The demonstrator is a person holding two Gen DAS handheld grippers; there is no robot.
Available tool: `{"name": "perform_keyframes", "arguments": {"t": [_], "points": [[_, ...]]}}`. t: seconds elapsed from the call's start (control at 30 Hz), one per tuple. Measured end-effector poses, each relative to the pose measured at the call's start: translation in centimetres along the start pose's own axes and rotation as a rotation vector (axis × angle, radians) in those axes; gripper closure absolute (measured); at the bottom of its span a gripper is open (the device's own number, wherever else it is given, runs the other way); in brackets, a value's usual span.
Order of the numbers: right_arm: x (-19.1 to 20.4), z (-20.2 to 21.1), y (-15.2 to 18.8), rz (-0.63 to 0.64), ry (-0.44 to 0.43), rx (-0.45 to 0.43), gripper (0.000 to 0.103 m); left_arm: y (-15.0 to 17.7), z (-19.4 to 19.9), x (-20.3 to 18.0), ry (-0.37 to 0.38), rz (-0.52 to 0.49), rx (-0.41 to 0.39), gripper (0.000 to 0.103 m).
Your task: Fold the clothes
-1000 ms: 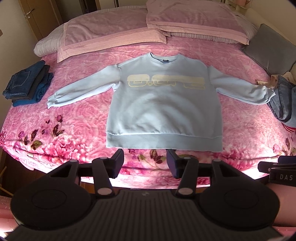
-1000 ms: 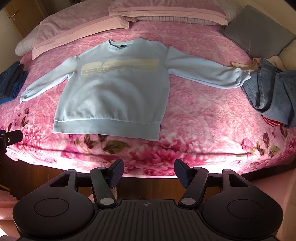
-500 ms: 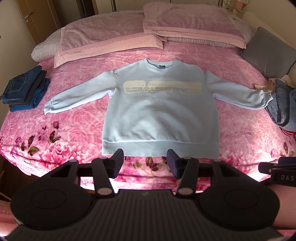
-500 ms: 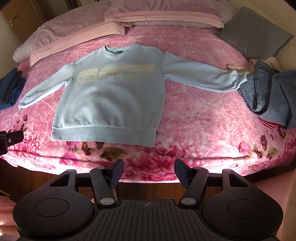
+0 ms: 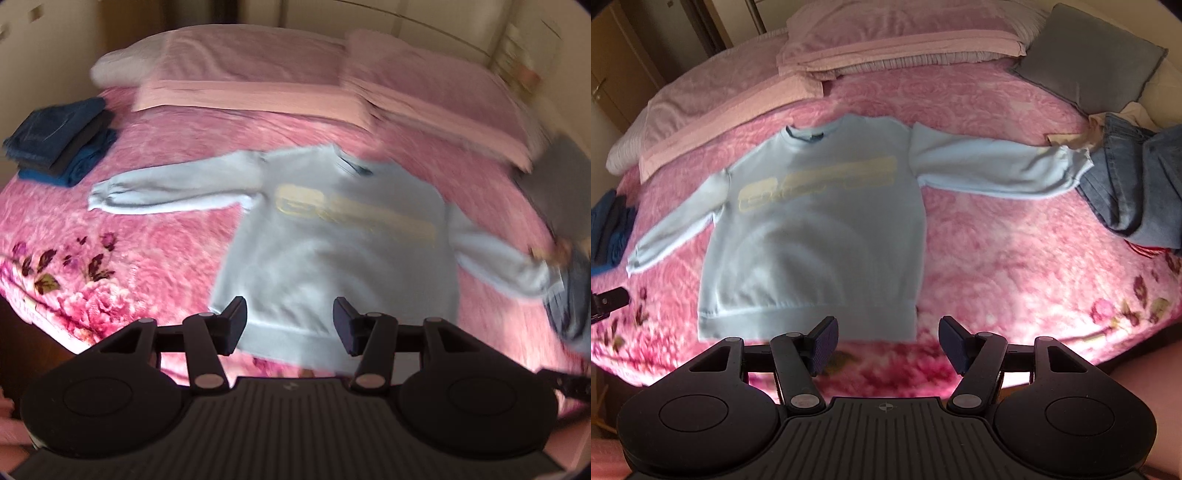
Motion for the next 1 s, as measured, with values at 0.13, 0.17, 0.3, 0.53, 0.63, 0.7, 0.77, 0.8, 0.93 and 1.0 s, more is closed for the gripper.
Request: {"name": "perform_keyframes", "arguments": {"t": [0.13, 0.17, 0.3, 0.53, 0.63, 0.7, 0.77, 0.8, 0.93, 1.0], "points": [[1.2, -2.0, -3.0, -0.01, -0.032, -0.043, 0.039, -2.9, -2.9, 5.2, -0.022, 0.144, -0.032, 0.053], [1.6, -2.7, -3.9, -0.016, -0.04, -0.056, 0.039, -3.7, -3.8, 6.7, -0.034, 0.175, -0.034, 0.052], [3.2, -6.0, -7.7, -0.059, -0.056, -0.069, 0.039, -6.6, -8.8, 12.6, -0.066, 0.303, 0.004, 0.052], [7.7, -14.0, -13.6, -0.128, -0.036, 0.015, 0.039, -10.8, -18.7, 22.2, -0.106, 0.516, 0.087, 0.052], [9.6, -18.1, -14.9, -0.114, -0.016, 0.071, 0.039, -11.5, -22.6, 25.8, -0.098, 0.646, 0.076, 0.052], [10.4, -20.7, -15.1, -0.099, 0.003, 0.101, 0.039, -11.5, -24.8, 27.9, -0.078, 0.741, 0.049, 0.052], [10.8, -22.9, -15.1, -0.093, 0.025, 0.124, 0.039, -11.2, -26.9, 30.0, -0.066, 0.826, 0.033, 0.052], [10.8, -23.9, -15.1, -0.091, 0.035, 0.131, 0.039, -10.9, -27.9, 31.0, -0.064, 0.868, 0.03, 0.052], [9.9, -26.7, -15.2, -0.089, 0.076, 0.146, 0.039, -9.4, -30.8, 34.6, -0.073, 1.01, 0.0, 0.053], [8.8, -27.9, -15.2, -0.094, 0.107, 0.156, 0.039, -8.9, -31.8, 35.9, -0.087, 1.048, -0.025, 0.053]]}}
Point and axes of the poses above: each gripper's, at about its wrist camera, not at the fingertips, and z roughly against the way its jaws point, x to its left, y to its underside, the point moved 2 cm from there along -z, roughly the way its jaws point, and after that the axes turned 2 degrees about x, right-handed, at the moved point
